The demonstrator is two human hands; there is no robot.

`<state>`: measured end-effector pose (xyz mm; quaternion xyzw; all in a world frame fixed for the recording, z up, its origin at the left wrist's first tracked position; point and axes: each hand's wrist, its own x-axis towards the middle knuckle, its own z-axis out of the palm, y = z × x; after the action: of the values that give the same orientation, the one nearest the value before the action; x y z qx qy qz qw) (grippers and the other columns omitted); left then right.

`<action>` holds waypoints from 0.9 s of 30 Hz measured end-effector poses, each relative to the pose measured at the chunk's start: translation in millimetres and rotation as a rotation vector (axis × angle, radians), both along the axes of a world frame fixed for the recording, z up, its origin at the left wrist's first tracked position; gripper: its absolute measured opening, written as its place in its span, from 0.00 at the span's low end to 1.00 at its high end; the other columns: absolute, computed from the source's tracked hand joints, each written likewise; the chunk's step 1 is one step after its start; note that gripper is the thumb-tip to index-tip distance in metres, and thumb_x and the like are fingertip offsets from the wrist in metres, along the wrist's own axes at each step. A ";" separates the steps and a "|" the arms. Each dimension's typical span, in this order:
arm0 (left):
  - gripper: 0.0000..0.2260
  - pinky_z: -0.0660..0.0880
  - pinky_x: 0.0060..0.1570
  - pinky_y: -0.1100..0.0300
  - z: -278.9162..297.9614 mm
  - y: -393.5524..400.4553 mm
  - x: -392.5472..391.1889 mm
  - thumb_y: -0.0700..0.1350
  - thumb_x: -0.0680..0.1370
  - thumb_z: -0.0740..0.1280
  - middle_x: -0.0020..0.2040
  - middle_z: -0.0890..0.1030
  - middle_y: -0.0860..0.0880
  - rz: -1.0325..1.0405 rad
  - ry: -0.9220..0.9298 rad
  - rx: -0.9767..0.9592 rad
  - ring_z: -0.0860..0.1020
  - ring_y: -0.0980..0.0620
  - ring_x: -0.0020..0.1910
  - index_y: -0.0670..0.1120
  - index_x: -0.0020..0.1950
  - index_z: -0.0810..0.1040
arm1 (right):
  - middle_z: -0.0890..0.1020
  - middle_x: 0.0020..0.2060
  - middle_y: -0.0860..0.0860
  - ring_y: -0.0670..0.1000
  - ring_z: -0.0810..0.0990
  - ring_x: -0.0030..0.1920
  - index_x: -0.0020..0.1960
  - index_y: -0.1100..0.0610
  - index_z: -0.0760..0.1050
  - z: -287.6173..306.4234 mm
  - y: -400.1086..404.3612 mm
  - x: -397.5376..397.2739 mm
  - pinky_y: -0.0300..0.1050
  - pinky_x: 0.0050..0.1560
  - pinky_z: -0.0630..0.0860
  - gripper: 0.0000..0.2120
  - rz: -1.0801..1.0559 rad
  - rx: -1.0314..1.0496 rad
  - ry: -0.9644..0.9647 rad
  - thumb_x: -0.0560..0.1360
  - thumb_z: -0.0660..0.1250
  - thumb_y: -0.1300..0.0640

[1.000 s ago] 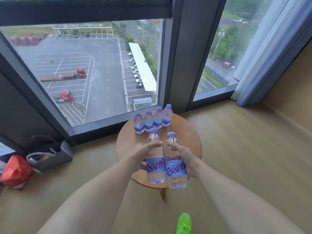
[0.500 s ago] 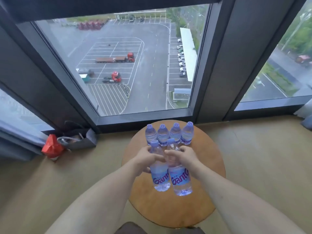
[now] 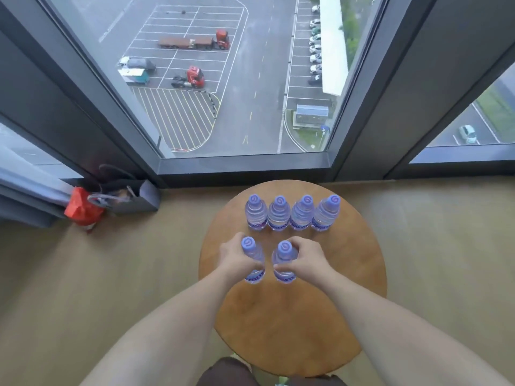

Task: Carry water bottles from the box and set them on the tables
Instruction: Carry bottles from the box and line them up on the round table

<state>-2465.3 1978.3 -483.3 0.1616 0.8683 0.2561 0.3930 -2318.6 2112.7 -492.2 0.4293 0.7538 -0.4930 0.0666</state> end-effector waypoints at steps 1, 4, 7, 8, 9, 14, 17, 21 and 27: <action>0.22 0.70 0.32 0.62 -4.0 0.8 -3.9 0.46 0.57 0.78 0.41 0.78 0.56 -0.005 0.005 0.003 0.74 0.60 0.35 0.55 0.45 0.72 | 0.81 0.49 0.47 0.47 0.79 0.49 0.54 0.51 0.82 -3.5 -0.7 -3.7 0.31 0.42 0.71 0.23 0.008 0.016 -0.017 0.61 0.83 0.53; 0.24 0.69 0.30 0.66 -12.0 8.7 -15.1 0.47 0.60 0.78 0.42 0.79 0.58 -0.032 0.026 0.006 0.75 0.63 0.38 0.56 0.50 0.72 | 0.74 0.56 0.50 0.49 0.76 0.53 0.64 0.49 0.80 -15.8 -0.2 -12.7 0.37 0.51 0.70 0.31 0.015 0.052 -0.102 0.62 0.83 0.52; 0.23 0.68 0.28 0.68 -19.7 20.1 -22.7 0.46 0.61 0.78 0.40 0.79 0.59 -0.052 0.033 0.028 0.75 0.66 0.37 0.57 0.50 0.71 | 0.71 0.56 0.49 0.48 0.74 0.55 0.71 0.51 0.76 -25.7 1.9 -19.8 0.38 0.56 0.68 0.38 -0.039 0.050 -0.144 0.64 0.84 0.52; 0.23 0.69 0.29 0.67 -22.2 23.8 -24.4 0.46 0.61 0.78 0.39 0.80 0.59 -0.061 0.038 0.036 0.76 0.64 0.38 0.58 0.51 0.71 | 0.71 0.56 0.48 0.49 0.75 0.56 0.71 0.52 0.76 -28.1 3.5 -22.3 0.38 0.56 0.68 0.37 -0.052 0.065 -0.161 0.64 0.84 0.52; 0.23 0.70 0.31 0.66 -25.1 27.4 -25.5 0.46 0.61 0.77 0.40 0.81 0.58 -0.070 0.045 0.042 0.78 0.61 0.39 0.57 0.51 0.71 | 0.71 0.55 0.48 0.51 0.76 0.58 0.70 0.52 0.76 -29.8 5.5 -24.1 0.38 0.56 0.68 0.36 -0.069 0.085 -0.176 0.65 0.83 0.52; 0.24 0.78 0.41 0.57 -37.7 45.9 -23.8 0.46 0.63 0.77 0.41 0.82 0.54 -0.076 0.079 0.050 0.81 0.49 0.43 0.54 0.53 0.71 | 0.74 0.50 0.50 0.56 0.80 0.56 0.61 0.53 0.81 -32.3 21.8 -26.9 0.43 0.53 0.72 0.26 -0.139 0.173 -0.202 0.65 0.83 0.54; 0.23 0.78 0.40 0.56 -44.4 55.1 -18.3 0.47 0.65 0.77 0.40 0.82 0.54 -0.049 0.101 0.059 0.81 0.47 0.42 0.53 0.53 0.69 | 0.78 0.57 0.54 0.58 0.79 0.59 0.61 0.53 0.82 -35.4 28.9 -29.5 0.47 0.58 0.75 0.25 -0.172 0.173 -0.193 0.65 0.82 0.56; 0.20 0.71 0.37 0.58 -51.3 62.8 -14.0 0.47 0.66 0.76 0.39 0.81 0.55 -0.045 0.125 0.091 0.80 0.48 0.41 0.55 0.50 0.68 | 0.77 0.57 0.55 0.57 0.79 0.58 0.59 0.54 0.81 -39.4 33.8 -35.8 0.43 0.56 0.73 0.23 -0.166 0.171 -0.169 0.66 0.82 0.57; 0.17 0.76 0.40 0.54 -56.7 70.8 -10.4 0.47 0.68 0.75 0.40 0.81 0.54 0.010 0.142 0.110 0.80 0.48 0.41 0.52 0.47 0.68 | 0.72 0.52 0.50 0.54 0.78 0.55 0.59 0.53 0.80 -42.8 37.6 -41.5 0.39 0.51 0.67 0.20 -0.210 0.173 -0.132 0.68 0.79 0.59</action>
<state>-2475.7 2049.0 -540.0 0.1962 0.8794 0.2934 0.3195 -2360.1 2150.3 -535.0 0.5415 0.7383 -0.4013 0.0271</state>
